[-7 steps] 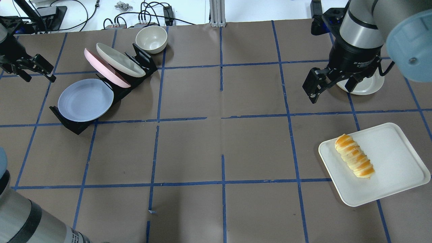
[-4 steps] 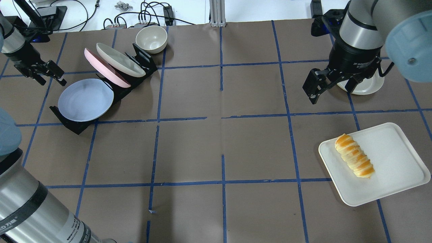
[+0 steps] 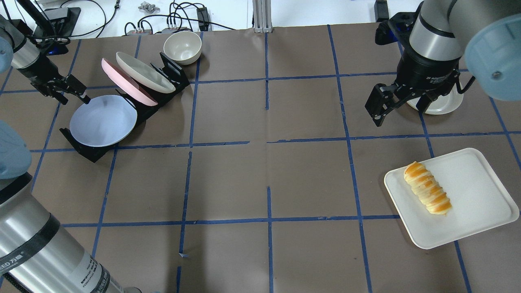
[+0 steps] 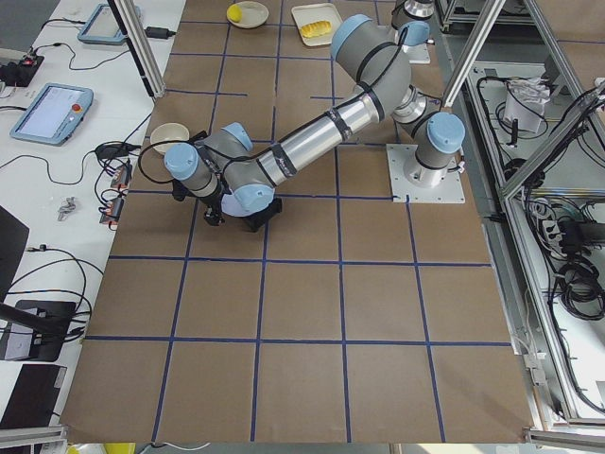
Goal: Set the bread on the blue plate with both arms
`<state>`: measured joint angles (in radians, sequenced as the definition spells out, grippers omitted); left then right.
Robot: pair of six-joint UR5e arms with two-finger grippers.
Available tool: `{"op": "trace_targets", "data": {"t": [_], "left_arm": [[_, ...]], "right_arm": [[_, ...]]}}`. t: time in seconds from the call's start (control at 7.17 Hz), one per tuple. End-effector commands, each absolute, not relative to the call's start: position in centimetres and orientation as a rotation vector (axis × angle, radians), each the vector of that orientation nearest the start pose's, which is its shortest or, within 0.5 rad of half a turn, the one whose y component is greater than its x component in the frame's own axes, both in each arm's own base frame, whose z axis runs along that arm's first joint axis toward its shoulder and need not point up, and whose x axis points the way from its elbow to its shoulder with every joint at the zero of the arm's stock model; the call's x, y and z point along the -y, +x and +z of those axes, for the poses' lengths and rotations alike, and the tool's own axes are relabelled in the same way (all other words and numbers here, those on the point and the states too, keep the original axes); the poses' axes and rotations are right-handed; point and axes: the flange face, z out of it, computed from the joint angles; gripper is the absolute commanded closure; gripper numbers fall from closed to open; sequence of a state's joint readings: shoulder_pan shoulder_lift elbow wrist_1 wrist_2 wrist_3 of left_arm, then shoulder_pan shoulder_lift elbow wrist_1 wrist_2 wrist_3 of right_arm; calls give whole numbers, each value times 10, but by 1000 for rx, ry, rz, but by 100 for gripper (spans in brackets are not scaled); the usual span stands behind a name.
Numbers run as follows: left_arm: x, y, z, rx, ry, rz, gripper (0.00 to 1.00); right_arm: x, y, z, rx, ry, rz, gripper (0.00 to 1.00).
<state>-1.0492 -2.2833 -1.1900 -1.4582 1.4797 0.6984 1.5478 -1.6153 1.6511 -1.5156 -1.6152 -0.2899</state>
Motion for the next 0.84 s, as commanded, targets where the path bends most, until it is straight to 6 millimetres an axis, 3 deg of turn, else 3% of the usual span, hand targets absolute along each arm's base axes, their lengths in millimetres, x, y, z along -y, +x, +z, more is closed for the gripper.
{"op": "trace_targets", "data": {"t": [0.0, 0.7], "left_arm": [[702, 238, 230, -3339, 275, 232, 1], [702, 235, 226, -3357, 263, 231, 1]], "right_arm": [[466, 118, 465, -3139, -425, 153, 0], [466, 118, 464, -3139, -425, 155, 0]]}}
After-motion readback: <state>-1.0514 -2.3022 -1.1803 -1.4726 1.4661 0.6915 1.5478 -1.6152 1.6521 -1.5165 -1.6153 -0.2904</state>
